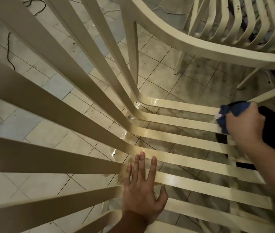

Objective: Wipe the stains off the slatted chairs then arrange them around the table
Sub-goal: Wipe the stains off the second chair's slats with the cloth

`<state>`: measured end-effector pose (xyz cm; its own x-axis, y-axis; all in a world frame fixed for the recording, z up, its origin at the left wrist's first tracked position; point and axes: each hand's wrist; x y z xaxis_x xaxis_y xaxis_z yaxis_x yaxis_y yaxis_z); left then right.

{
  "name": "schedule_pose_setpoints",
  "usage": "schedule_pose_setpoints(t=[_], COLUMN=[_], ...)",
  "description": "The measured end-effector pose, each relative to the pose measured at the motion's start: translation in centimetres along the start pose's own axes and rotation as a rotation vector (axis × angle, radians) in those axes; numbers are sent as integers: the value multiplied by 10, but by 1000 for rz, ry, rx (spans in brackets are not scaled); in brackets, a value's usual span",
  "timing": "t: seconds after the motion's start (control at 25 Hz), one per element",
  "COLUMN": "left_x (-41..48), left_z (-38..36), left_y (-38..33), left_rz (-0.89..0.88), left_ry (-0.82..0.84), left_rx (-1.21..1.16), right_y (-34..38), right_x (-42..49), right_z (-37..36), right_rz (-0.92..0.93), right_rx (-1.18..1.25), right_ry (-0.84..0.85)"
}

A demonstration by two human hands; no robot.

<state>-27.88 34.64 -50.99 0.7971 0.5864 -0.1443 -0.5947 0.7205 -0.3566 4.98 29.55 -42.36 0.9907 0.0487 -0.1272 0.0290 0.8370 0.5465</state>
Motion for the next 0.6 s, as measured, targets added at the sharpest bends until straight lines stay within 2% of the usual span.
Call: schedule_pose_setpoints(t=[0.24, 0.36, 0.48, 0.6], left_x=[1, 0, 0, -1], left_z=[1, 3, 5, 6], left_y=[-1, -1, -1, -3], left_rz=[4, 2, 5, 5], left_ry=[32, 42, 29, 31], left_rx=[19, 35, 49, 56], right_y=[83, 128, 137, 113], right_x=[-53, -81, -82, -60], right_z=[-93, -129, -131, -109], right_rz=[244, 399, 444, 430], right_rx=[-112, -87, -66, -149], right_ry=[190, 308, 358, 344])
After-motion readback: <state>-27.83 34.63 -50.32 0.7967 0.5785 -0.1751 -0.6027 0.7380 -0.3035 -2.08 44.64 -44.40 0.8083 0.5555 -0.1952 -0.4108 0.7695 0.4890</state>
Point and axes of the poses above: each hand's wrist, its own x-axis towards the middle knuckle, its own z-axis out of the back of the hand, y = z × x, and after that the axes turned 1 degree about -z, right-handed
